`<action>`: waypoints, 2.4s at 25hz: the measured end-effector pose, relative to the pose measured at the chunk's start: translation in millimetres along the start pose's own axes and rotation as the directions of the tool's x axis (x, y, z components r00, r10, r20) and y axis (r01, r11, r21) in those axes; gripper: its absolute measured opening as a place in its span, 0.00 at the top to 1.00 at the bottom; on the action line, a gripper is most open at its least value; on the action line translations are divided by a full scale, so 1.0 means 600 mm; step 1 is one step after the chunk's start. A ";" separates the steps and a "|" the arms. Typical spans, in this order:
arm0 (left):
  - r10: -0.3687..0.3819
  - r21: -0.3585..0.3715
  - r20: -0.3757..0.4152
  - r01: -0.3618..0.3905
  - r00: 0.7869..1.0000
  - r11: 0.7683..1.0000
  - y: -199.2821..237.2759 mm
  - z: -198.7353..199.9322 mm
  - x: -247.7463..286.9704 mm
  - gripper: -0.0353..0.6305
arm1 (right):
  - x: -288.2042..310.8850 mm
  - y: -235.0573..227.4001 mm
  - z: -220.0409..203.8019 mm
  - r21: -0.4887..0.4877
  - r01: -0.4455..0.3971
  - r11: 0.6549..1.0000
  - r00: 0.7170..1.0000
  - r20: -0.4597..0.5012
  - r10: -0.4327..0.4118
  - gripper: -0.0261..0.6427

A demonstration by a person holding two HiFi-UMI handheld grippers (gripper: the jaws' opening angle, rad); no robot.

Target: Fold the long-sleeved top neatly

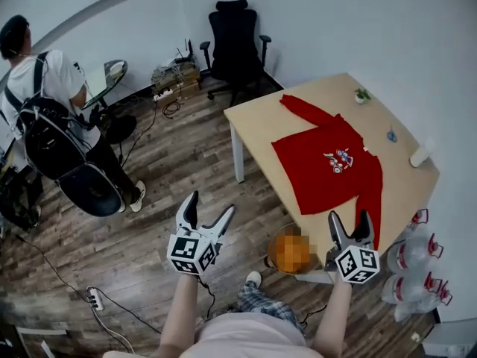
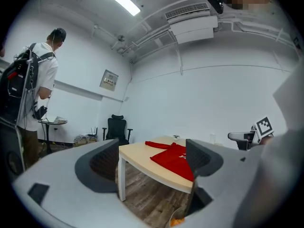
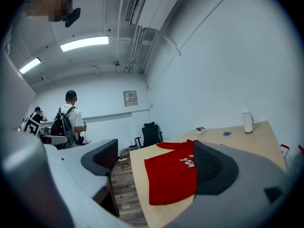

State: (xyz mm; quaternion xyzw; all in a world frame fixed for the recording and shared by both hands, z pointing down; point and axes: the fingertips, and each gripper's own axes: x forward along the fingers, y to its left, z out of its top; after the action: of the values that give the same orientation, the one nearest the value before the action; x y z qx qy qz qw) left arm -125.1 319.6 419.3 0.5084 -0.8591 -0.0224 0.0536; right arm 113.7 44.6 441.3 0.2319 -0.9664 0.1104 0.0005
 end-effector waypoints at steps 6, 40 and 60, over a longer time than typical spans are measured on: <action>-0.086 0.006 -0.030 0.086 0.996 0.996 -0.002 0.003 0.136 0.31 | 0.066 -0.049 0.006 0.011 0.076 0.997 0.997 -0.005 -0.076 0.25; -0.732 0.014 -0.222 0.753 0.644 0.658 -0.175 -0.020 0.801 0.31 | 0.267 -0.246 0.026 0.096 0.677 0.730 0.732 0.015 -0.681 0.26; -0.519 0.011 -0.261 0.541 0.814 0.841 -0.058 -0.036 1.029 0.31 | 0.629 -0.290 0.067 -0.007 0.391 0.921 0.918 -0.076 -0.390 0.27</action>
State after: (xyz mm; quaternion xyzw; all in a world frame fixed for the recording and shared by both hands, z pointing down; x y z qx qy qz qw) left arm -387.2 -237.6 480.2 0.7281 -0.6699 0.0637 0.1302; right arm -143.0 -283.9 458.7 0.4155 -0.8997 0.1208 0.0580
